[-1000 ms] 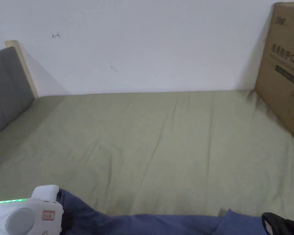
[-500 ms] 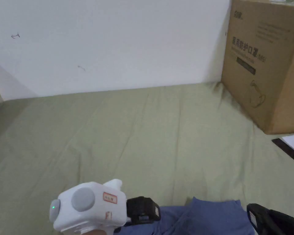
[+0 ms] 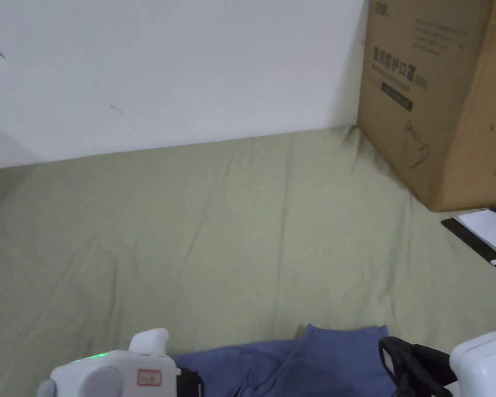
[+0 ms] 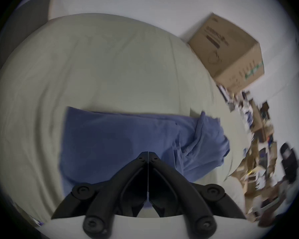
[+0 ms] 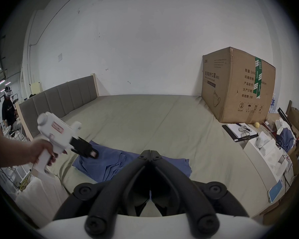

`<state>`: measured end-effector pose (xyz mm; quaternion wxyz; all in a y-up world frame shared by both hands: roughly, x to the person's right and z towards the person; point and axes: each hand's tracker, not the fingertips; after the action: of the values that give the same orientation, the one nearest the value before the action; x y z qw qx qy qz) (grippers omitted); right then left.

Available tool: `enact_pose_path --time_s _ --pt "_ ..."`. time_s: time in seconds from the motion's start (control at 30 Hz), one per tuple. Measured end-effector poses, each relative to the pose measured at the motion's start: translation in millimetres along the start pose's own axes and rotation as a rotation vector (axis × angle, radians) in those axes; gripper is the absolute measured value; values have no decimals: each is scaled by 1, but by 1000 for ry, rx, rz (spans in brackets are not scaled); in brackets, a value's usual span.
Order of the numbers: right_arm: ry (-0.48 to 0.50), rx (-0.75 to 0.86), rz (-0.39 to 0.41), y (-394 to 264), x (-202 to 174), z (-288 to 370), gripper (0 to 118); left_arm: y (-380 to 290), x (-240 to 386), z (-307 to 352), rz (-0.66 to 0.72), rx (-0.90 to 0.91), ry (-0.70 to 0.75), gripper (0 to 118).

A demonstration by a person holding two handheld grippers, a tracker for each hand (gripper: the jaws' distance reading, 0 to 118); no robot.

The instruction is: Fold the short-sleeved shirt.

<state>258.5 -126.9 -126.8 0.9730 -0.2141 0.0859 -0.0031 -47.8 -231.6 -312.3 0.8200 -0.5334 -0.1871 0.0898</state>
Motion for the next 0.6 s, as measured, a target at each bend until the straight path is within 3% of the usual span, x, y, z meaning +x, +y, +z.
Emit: enact_pose_path --time_s 0.13,0.23,0.3,0.43,0.5,0.6 --pt "-17 -11 4 0 4 3 0 -7 43 -50 -154 -159 87 1" --pt "-19 -28 -20 -1 8 4 0 -3 67 -41 -198 -120 121 1" --pt "-14 -40 -29 -3 10 2 0 1 74 -30 -128 -117 -40 1" --pt "-8 -53 -23 -3 9 -3 0 5 69 -17 144 -275 -621 1" --pt "0 -29 -25 1 9 -1 0 8 60 1 119 -172 -677 1" --pt "11 -13 -25 7 7 -3 0 18 18 31 28 -38 -563 1"
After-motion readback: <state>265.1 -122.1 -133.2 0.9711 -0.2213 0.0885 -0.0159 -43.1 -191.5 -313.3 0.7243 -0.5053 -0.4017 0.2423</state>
